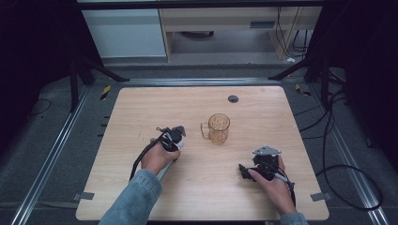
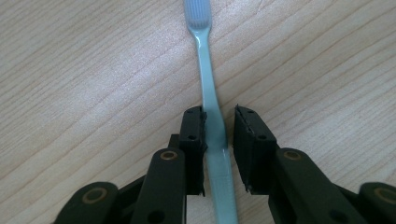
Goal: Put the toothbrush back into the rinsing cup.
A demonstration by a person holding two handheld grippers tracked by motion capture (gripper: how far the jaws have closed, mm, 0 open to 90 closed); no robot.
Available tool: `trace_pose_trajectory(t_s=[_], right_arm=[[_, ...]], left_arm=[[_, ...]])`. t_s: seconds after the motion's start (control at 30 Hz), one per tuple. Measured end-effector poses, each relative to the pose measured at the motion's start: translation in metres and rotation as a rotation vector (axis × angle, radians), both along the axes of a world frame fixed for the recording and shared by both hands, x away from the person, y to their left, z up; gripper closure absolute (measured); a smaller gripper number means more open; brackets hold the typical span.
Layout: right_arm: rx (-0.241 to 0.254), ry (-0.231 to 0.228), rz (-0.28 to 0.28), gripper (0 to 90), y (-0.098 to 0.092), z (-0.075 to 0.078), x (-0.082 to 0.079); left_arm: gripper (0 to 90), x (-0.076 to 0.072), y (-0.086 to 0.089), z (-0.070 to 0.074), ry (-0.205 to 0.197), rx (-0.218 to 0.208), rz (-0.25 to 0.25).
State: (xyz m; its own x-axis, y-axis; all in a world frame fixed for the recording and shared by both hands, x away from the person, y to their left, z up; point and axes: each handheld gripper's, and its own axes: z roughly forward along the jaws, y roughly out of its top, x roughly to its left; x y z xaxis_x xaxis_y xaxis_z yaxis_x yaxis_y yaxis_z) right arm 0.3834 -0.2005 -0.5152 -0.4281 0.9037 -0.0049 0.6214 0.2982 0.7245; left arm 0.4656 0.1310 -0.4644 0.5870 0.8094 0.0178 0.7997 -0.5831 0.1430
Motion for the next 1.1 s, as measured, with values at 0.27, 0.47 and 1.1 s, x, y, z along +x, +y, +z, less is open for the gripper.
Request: trace_pose_trajectory(t_s=[0.27, 0.47, 1.1], right_arm=[[0.005, 0.001, 0.0, 0.7, 0.0, 0.0, 0.0], [0.005, 0.0, 0.005, 0.7, -0.001, 0.0, 0.0], [0.004, 0.0, 0.003, 0.5, -0.001, 0.0, 0.0]], left_arm=[[78.3, 0.0, 0.0, 0.0, -0.003, -0.005, -0.019], [78.6, 0.003, 0.008, 0.005, -0.006, -0.034, -0.019], [78.8, 0.005, 0.016, 0.046, -0.177, -0.156, -0.044]])
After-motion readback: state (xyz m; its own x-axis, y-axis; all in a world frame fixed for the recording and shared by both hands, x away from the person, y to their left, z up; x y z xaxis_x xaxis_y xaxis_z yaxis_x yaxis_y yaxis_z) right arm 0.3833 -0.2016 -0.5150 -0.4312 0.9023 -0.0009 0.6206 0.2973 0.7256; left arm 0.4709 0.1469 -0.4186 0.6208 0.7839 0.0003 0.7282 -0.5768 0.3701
